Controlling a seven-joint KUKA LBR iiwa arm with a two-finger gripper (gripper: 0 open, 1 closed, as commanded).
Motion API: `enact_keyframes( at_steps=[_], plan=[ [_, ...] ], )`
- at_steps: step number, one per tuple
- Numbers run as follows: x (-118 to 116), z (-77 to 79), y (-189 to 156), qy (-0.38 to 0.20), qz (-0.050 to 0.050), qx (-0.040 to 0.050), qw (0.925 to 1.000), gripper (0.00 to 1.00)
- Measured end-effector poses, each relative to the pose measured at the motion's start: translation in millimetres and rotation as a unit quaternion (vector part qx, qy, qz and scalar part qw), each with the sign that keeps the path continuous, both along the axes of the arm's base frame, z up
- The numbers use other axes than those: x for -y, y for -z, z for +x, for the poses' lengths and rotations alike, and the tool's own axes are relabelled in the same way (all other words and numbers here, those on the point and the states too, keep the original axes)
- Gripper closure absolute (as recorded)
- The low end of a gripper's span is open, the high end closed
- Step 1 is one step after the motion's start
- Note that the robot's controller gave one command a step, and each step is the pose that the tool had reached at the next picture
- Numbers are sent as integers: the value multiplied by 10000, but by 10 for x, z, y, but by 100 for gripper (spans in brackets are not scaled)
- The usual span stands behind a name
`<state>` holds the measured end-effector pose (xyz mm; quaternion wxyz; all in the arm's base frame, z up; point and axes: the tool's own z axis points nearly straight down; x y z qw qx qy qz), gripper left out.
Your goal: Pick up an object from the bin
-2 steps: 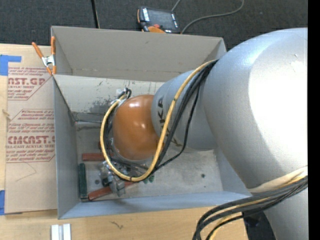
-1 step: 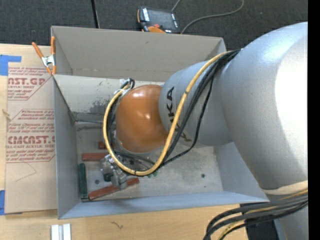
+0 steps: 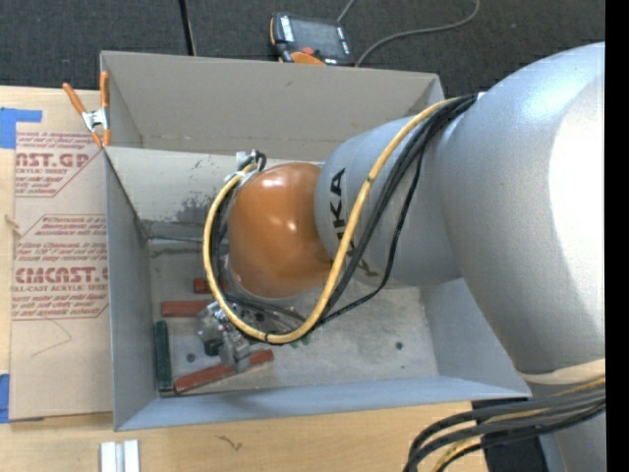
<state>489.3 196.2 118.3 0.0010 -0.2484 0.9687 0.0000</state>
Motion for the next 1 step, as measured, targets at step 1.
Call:
enact_keyframes(
  at_steps=[1],
  plan=[
    [-5,7,-170,2,1,5,10000,100]
  ],
)
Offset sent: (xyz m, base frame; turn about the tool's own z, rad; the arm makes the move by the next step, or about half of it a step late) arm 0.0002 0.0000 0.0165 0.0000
